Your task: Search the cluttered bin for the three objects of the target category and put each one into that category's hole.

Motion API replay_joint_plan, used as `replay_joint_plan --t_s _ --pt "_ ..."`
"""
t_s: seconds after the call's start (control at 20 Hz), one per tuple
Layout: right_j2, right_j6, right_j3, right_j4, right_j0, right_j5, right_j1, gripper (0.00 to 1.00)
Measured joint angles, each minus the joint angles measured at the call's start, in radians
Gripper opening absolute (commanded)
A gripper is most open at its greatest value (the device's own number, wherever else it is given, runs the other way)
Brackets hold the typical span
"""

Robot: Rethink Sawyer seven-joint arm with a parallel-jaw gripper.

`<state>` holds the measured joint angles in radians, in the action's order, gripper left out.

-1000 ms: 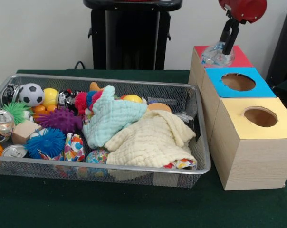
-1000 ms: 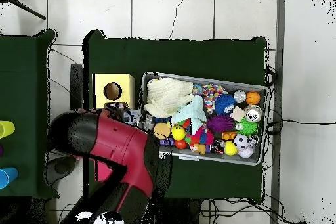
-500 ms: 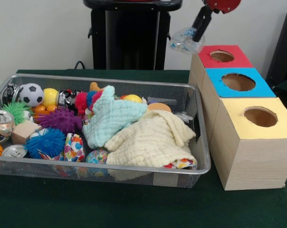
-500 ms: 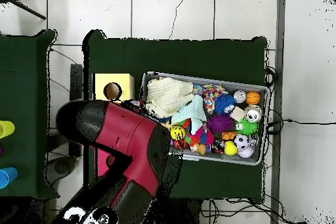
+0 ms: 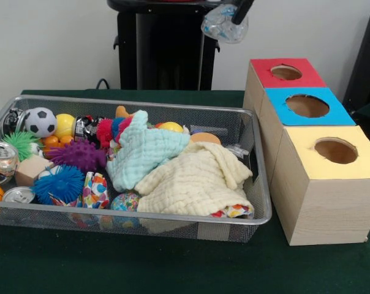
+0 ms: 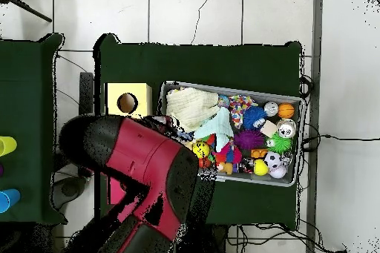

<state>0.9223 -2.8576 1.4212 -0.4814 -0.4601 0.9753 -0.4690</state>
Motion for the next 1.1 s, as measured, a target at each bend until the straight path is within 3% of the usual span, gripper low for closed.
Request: replay_joint_plan --t_s 0.45,1.1 --pt "0.0 0.0 0.039 0.002 0.0 -0.022 -0.043 0.0" --pt "0.0 0.0 0.031 0.004 -0.023 -0.027 -0.049 0.0"
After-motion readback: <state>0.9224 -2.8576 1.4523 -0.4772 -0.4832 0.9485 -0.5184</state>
